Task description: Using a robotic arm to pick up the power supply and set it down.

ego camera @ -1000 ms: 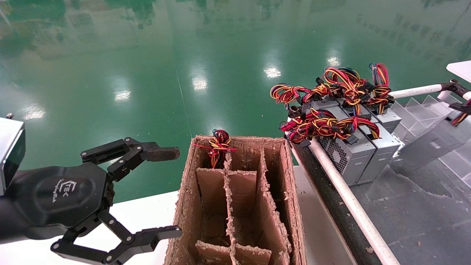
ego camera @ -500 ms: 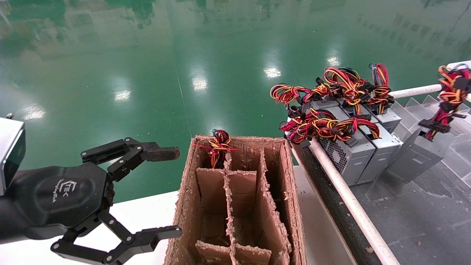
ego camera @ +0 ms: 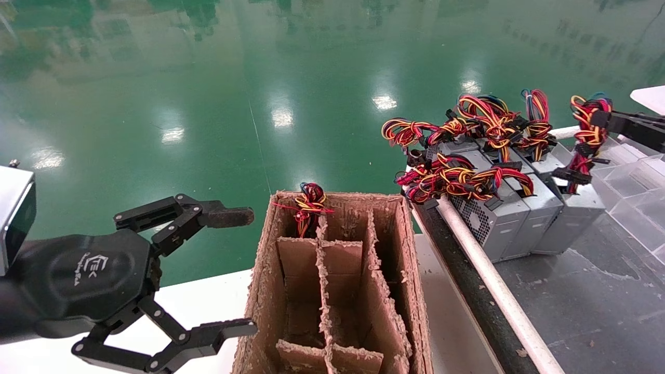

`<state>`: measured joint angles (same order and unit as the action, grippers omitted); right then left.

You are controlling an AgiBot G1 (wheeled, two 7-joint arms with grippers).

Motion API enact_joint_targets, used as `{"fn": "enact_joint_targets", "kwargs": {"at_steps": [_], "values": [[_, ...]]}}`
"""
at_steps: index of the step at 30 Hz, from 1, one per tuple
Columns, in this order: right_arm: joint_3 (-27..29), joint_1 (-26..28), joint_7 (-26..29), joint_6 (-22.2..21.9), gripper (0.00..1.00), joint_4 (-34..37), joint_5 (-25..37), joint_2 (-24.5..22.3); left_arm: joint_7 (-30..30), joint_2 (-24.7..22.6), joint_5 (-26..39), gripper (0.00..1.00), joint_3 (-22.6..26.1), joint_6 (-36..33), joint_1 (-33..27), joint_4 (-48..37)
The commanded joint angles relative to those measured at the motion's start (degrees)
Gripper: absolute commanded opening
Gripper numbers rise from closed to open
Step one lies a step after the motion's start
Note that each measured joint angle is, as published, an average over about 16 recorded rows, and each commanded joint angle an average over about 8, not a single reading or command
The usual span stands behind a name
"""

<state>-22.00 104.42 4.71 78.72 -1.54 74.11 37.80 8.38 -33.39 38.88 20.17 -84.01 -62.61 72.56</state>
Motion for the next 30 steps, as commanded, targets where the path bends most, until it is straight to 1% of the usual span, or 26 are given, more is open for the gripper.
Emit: {"fn": "enact_joint_targets", "kwargs": {"at_steps": [1,5,6,15,22,30], "values": [[0.0,0.1,-0.1,-0.6,0.42,0.2,0.0,0.8,0.0,0.0,0.0,1.00,0.0,0.0,0.0,0.0],[0.1,0.1,0.0,-1.1,0.92,0.7,-0.2,1.4,0.0,0.0,0.0,1.00,0.0,0.0,0.0,0.0],[0.2,0.1,0.0,-1.1,1.00,0.8,-0.2,1.4,0.0,0.0,0.0,1.00,0.0,0.0,0.0,0.0],[0.1,0.2,-0.2,-1.1,1.00,1.0,-0.2,1.7,0.0,0.0,0.0,1.00,0.0,0.0,0.0,0.0],[0.0,0.6,-0.3,-2.1,1.00,1.0,0.0,1.9,0.0,0.0,0.0,1.00,0.0,0.0,0.0,0.0],[1.3,1.3,1.3,-3.1,1.00,1.7,-2.0,2.0,0.0,0.0,0.0,1.00,0.0,0.0,0.0,0.0]]}}
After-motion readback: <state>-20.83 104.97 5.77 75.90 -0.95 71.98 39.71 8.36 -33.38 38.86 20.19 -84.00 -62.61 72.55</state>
